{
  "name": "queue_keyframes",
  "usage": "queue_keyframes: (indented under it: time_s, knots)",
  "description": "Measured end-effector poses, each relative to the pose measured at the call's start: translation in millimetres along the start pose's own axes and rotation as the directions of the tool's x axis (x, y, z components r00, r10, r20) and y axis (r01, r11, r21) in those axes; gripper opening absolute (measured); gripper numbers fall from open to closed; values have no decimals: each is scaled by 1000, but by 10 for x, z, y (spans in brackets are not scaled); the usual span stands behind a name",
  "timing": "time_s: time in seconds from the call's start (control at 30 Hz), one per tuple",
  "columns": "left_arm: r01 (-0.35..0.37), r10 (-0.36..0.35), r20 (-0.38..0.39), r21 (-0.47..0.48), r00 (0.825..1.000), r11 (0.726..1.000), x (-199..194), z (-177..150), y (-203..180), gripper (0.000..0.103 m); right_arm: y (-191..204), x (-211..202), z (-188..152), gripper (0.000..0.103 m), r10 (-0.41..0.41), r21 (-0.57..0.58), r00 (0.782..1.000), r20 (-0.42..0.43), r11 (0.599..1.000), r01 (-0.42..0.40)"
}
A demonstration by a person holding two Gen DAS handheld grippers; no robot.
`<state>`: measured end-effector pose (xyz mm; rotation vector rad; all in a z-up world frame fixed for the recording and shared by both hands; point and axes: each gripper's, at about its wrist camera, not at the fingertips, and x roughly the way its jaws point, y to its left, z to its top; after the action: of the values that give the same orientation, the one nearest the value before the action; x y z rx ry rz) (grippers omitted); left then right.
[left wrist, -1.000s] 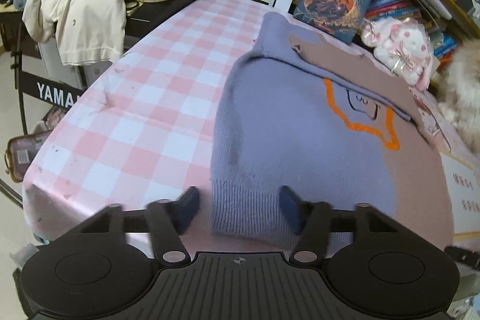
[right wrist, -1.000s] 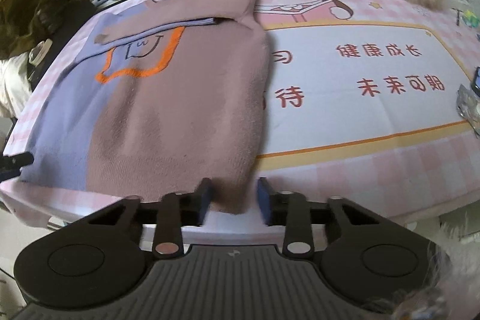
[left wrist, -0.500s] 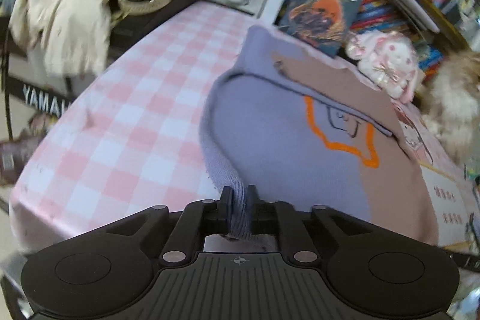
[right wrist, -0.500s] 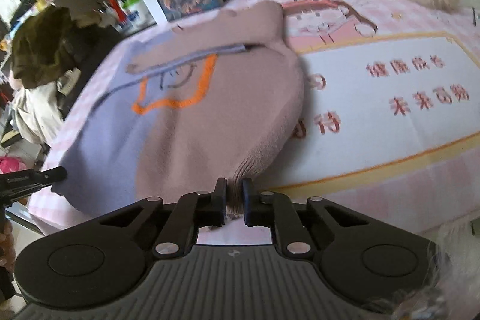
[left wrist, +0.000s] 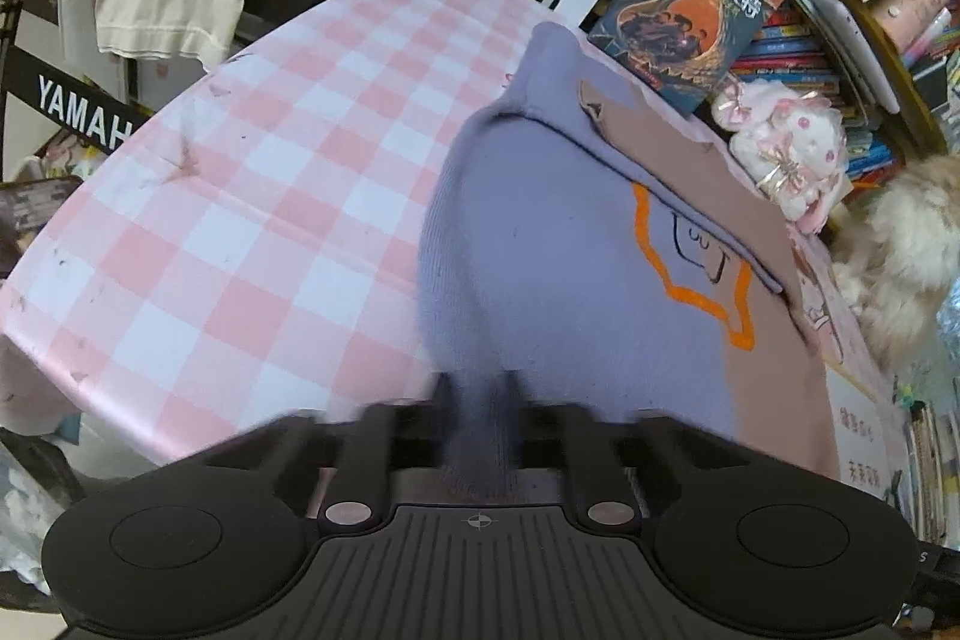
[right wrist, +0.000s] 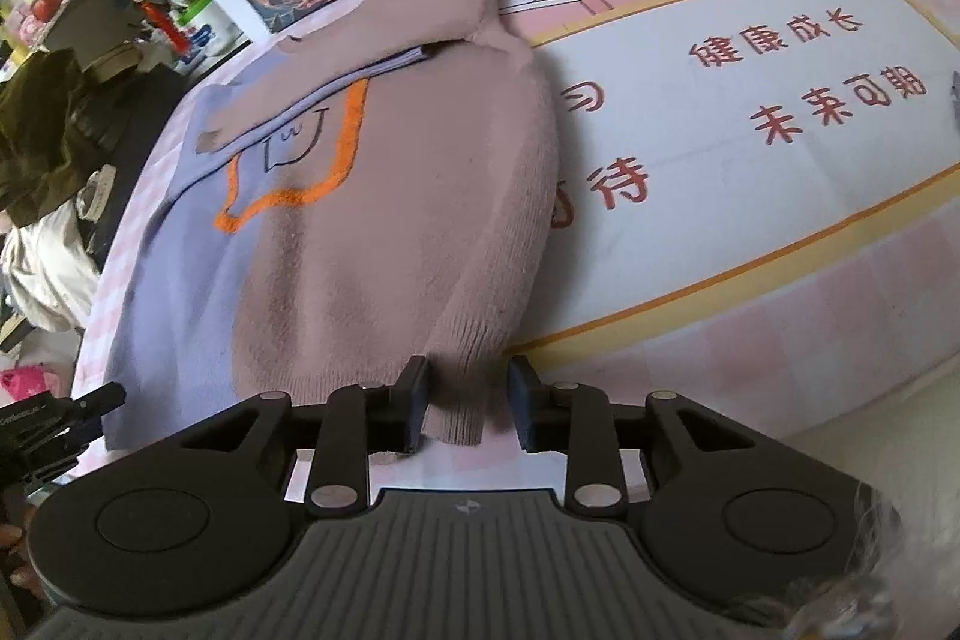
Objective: Fold clothes
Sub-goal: 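Lift the hem with both tools and fold it up toward the collar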
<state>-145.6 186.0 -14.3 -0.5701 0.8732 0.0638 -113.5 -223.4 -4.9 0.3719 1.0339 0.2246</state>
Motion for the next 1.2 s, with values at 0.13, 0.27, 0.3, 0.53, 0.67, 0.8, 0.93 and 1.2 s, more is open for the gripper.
queue_keyframes:
  time_s: [0.13, 0.27, 0.3, 0.53, 0.67, 0.8, 0.93, 1.2]
  knots:
    - [73, -77, 65, 64, 995, 995, -174, 42, -190, 8, 43, -128, 17, 10, 41, -22, 998, 49, 999, -40]
    - [74, -76, 27, 75, 997, 994, -103, 95, -213, 9, 60, -275, 43, 10, 113, -46, 988, 109, 993, -109]
    - [62, -62, 11, 64, 998, 996, -69, 94, -184, 9, 39, -254, 52, 10, 103, -35, 990, 99, 994, -100]
    - [59, -58, -42, 6, 997, 998, -5, 44, -12, 29, -112, -113, 16, 20, 34, 26, 999, 20, 999, -35]
    - [67, -69, -54, -33, 996, 997, 49, 56, 46, 40, -172, -78, 18, 37, 27, 61, 1000, 6, 998, -27]
    - [81, -83, -55, -48, 995, 996, 121, 102, 49, 40, -186, -28, 48, 40, 45, 97, 999, 6, 994, -45]
    - [98, -102, -48, -76, 994, 992, 180, 148, 83, 35, -164, 29, 96, 39, 61, 120, 998, 11, 991, -62]
    - [89, -96, -64, -103, 993, 991, 95, 24, 116, 8, -253, 5, 81, 9, 62, 138, 998, -11, 989, -60]
